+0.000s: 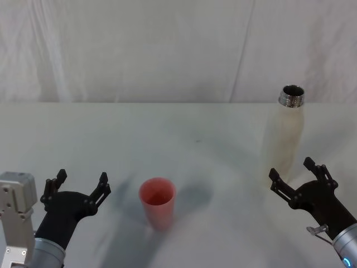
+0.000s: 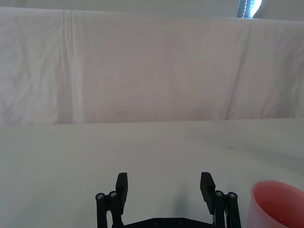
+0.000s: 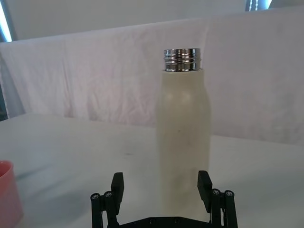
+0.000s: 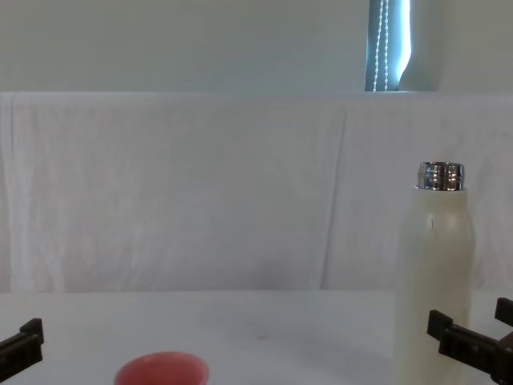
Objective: Grasp the thermos with one hand and pour water into the cup lid.
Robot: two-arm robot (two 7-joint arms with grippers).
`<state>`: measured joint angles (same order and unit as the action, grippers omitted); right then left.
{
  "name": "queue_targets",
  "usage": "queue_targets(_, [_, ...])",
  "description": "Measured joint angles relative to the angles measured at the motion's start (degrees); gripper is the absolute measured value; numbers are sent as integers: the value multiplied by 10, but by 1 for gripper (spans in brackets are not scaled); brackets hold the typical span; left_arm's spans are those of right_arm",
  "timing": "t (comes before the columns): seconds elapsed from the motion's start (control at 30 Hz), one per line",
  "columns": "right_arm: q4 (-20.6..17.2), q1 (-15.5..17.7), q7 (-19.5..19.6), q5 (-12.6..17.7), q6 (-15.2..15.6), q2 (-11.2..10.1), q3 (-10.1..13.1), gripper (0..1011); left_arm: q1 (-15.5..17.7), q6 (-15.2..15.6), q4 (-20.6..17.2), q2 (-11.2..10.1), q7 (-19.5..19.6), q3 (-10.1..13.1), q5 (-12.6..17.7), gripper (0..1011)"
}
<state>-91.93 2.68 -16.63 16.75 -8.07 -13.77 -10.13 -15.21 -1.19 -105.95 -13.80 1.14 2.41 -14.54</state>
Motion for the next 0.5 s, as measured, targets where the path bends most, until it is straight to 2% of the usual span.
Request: queue_targets(0.5, [-3, -3, -7, -7, 7, -15, -13, 1001, 0, 0, 0, 0, 0, 0, 0, 1001])
